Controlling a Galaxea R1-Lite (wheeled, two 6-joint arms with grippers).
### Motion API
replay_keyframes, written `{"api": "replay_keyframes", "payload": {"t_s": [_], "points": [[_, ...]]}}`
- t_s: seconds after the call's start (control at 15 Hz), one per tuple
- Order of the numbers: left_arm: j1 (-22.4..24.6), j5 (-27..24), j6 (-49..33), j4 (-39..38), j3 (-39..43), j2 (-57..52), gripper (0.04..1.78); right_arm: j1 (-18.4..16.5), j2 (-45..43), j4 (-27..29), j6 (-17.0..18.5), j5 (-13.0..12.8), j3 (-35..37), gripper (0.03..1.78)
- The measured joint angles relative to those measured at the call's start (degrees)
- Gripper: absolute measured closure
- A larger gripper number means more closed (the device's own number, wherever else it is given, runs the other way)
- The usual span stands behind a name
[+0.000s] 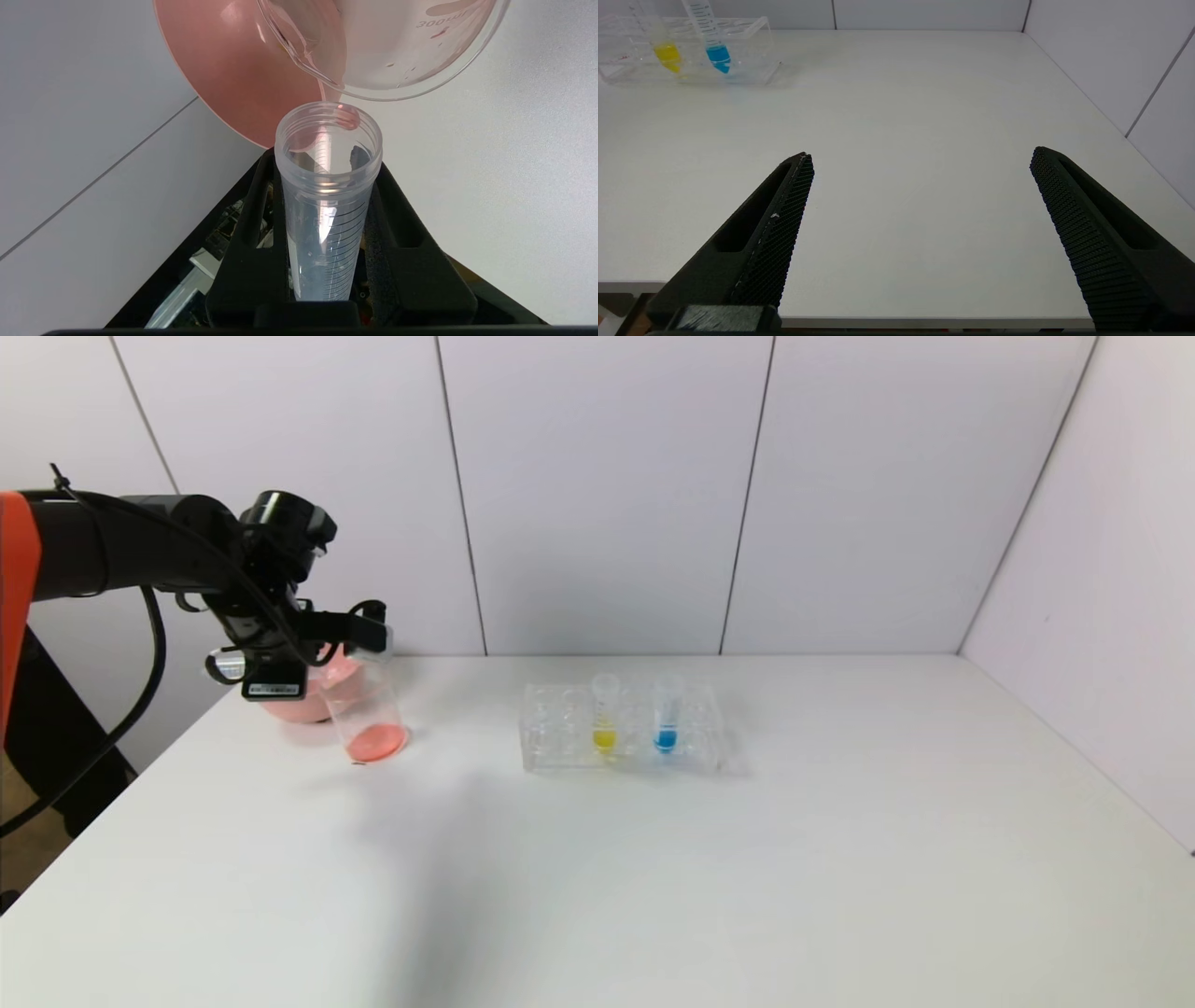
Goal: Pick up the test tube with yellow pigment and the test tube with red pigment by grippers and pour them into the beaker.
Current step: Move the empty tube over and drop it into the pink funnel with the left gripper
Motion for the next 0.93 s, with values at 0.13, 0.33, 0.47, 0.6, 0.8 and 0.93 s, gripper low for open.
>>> {"api": "replay_keyframes", "payload": {"t_s": [0.13,0.33,0.47,0.6,0.8,0.93], "points": [[-0.15,0.0,0.02,0.0,-0.02,0.07,1.35,0.0,0.0,0.0,0.0,-0.02,0.0,0.11],[-0.12,0.02,0.02,0.07,0.2,-0.04,1.35,0.0,0.0,0.0,0.0,-0.02,0.0,0.11],[-0.09,-0.17,-0.67,-0.01,0.2,-0.33,1.35,0.0,0.0,0.0,0.0,0.0,0.0,0.11],[-0.01,-1.41,-1.68,-1.08,-1.77,-0.41,1.35,0.0,0.0,0.0,-0.02,-0.02,0.0,0.11],[-0.01,-4.94,-8.11,-0.54,-4.22,-0.91,1.35,0.0,0.0,0.0,-0.02,0.0,0.0,0.11],[-0.01,-6.7,-12.71,-0.21,-4.02,-1.68,1.35,0.0,0.0,-0.02,0.0,-0.02,0.0,0.11]]}}
